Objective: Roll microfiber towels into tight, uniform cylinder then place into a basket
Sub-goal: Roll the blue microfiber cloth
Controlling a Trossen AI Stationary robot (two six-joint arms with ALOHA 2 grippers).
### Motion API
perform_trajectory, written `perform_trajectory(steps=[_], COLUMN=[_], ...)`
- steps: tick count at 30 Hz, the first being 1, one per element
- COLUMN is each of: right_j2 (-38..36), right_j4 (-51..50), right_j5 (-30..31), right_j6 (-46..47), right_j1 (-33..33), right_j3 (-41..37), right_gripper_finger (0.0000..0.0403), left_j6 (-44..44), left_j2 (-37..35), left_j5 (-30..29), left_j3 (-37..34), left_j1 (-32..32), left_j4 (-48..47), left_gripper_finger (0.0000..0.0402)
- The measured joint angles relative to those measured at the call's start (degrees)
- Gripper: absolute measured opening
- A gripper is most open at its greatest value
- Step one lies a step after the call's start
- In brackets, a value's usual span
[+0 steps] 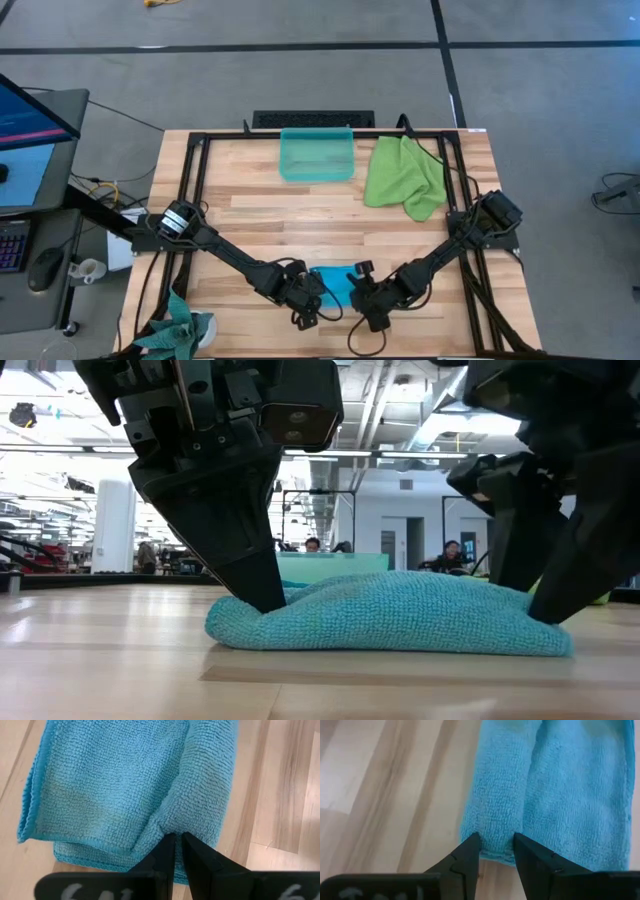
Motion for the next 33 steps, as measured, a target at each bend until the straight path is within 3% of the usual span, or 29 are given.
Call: perform_trajectory(steps=[15,25,33], right_j2=[-5.45,-7.18,-1.39], right_j4=[-12.87,7.69,8.71], right_j5=[-0.03,1.72,0.81], right_j6=[6.90,-5.08,-5.51], right_j1=[0.66,5.97,2.96], right_j3=[0.38,0.63,0.47], right_gripper_finger=[0.0132,0.0118,0.0104], left_j6=[-0.04,-0.57,-0.83], left_j2=[0.02,0.02,0.02], left_j5=[0.51,0.59,0.55], left_j3=[0.41,0.41,0.44], left_j1=[0.07,0.04,0.06], left_j4=[-0.22,-0.09,-0.02], left_gripper_finger=[0.0031,0.0031,0.0031])
